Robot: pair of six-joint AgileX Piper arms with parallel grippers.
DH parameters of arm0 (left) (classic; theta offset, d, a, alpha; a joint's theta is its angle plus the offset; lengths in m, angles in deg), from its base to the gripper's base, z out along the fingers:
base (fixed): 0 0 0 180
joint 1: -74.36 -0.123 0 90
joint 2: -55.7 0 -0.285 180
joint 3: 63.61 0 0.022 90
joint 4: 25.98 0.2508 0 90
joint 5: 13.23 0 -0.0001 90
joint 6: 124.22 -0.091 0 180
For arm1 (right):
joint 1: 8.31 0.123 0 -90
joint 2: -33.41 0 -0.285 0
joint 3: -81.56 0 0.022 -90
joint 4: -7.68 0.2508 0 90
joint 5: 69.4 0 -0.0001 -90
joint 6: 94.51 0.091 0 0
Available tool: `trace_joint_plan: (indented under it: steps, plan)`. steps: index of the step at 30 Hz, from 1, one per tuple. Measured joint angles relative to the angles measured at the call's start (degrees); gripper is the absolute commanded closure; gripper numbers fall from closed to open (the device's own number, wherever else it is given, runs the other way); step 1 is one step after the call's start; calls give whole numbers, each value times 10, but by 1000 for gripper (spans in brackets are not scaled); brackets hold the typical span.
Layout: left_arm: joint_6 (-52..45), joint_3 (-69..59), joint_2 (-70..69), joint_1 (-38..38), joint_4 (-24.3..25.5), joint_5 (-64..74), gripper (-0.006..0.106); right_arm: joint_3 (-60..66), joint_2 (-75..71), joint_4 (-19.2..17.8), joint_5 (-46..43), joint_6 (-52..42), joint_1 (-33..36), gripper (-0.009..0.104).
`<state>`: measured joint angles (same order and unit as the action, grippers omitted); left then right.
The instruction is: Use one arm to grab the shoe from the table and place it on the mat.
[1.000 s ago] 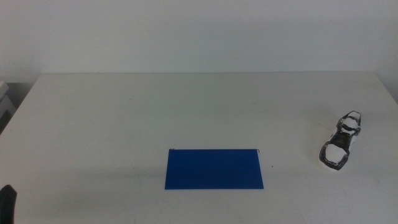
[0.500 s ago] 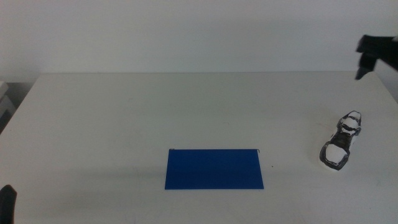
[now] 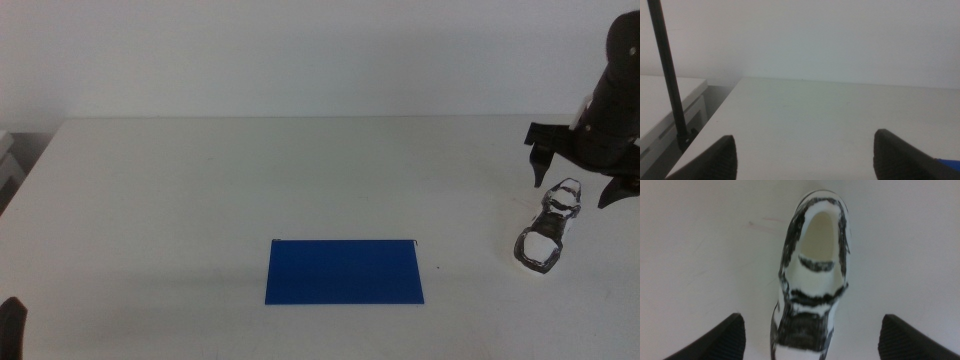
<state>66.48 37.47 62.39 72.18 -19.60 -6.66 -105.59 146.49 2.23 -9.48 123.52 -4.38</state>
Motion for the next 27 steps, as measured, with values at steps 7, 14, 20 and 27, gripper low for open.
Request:
trace_joint_plan:
  steps: [7,14,20,27]
  plan:
    - [0,0,0,0,0,0,7,0,39,-10,-18,1,-4,3]
    - [0,0,0,0,0,0,7,0,49,-11,-27,1,-7,3]
    - [0,0,0,0,0,0,7,0,59,-14,-40,1,-11,3]
    - [0,0,0,0,0,0,7,0,82,-14,-77,3,-16,3]
